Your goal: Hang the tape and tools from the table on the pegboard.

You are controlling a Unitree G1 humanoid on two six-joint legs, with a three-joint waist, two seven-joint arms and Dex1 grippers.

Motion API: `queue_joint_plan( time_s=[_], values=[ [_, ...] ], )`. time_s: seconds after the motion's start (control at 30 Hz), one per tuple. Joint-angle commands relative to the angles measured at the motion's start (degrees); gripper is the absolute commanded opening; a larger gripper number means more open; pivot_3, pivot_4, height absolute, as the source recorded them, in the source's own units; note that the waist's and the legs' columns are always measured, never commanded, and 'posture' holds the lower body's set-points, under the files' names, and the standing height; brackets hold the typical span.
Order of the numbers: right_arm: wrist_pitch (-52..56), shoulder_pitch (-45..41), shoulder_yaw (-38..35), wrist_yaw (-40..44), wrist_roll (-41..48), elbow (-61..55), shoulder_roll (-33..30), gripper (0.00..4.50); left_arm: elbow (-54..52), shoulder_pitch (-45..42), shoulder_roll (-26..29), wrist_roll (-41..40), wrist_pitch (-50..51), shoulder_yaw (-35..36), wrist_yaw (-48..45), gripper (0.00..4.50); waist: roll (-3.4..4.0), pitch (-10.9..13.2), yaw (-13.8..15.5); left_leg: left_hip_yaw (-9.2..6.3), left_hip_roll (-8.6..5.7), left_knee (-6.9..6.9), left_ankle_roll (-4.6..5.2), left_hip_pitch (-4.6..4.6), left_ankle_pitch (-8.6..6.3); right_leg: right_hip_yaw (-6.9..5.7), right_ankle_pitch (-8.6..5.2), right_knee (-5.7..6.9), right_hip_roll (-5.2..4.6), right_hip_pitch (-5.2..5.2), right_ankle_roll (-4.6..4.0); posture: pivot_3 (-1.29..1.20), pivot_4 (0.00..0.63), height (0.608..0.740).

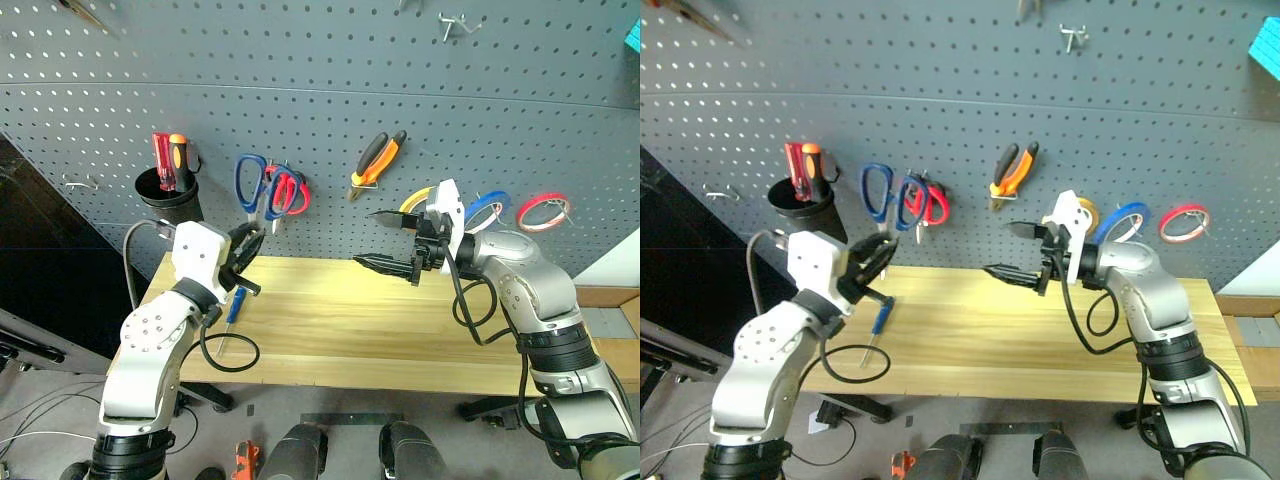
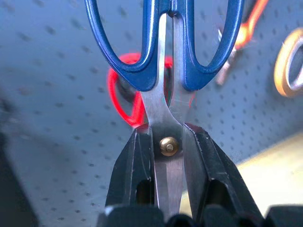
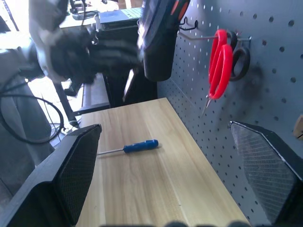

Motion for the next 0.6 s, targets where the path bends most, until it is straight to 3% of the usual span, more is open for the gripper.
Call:
queue_joint_plan(
  time_s=[0.03,0.6],
  values=[
    [-0.15,-1.18,-0.54,-0.51,0.12,-2.78,-0.46,4.50,-0.57,-1.25,-1.06,0.84,-2.61,-1.02,0.68,0.55,-0.02,-0.12,-0.07,0.00,0.00,0.00,0.00,0.00,0.00,0.01,0.00,0.00,0.00,0.00,0.00,0.08,0.091,0.740],
    [0.25,-1.12,0.28,-1.75,-0.27,-3.28,-0.50,4.50,13.46,-7.17,-4.09,8.84,-4.08,-3.78,6.89,0.55,0.02,-0.74,-0.14,0.05,-0.01,0.05,0.00,0.03,0.00,0.06,0.01,0.06,0.01,-0.01,-0.01,0.08,0.094,0.740]
  ],
)
